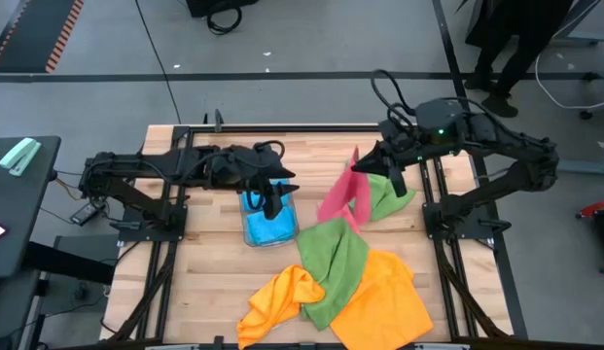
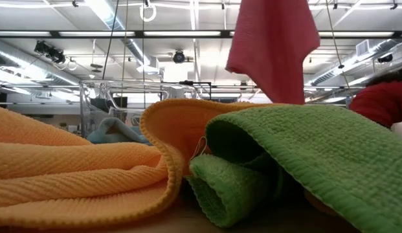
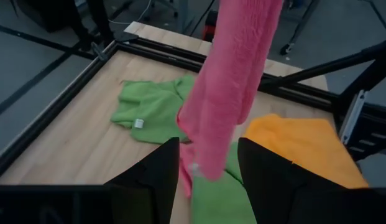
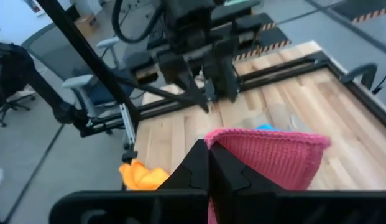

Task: Fold microfiber towels
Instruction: Fold the top pink towel

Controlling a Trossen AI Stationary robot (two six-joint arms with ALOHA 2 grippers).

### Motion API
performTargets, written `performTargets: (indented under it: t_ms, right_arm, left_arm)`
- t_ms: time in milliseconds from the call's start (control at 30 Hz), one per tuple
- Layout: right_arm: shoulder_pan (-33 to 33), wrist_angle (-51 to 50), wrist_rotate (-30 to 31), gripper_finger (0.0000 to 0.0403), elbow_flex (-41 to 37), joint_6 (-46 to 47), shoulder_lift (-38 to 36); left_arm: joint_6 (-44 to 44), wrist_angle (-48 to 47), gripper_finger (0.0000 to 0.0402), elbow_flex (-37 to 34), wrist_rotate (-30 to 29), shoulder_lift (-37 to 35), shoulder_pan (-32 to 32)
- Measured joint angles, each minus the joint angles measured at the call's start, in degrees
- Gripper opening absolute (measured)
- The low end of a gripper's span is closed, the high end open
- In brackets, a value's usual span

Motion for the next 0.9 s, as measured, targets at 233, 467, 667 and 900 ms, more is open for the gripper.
performTargets:
  t_ms: [233,467,667,900]
  right_arm:
    - [1.1,-1.95,2.97,0.0004,7.41,-2.57,5.2]
    - [1.06,-3.76,2.97,0.0004,14.88,-4.89,9.26]
    - [-0.29,-9.03,2.97,0.0004,21.74,-5.72,11.91]
    - [-0.3,-9.71,3.79,0.0004,23.14,-5.63,12.47]
  left_arm:
    - [-0.17,0.77,0.018,0.0,0.0,0.0,-0.8]
    - [-0.21,-0.15,0.0204,-0.04,0.01,0.52,-0.8]
    - [-0.06,-0.74,0.0218,-0.04,-1.03,0.46,-0.8]
    - [1.09,-0.37,0.0253,0.0,-1.78,3.9,-1.21]
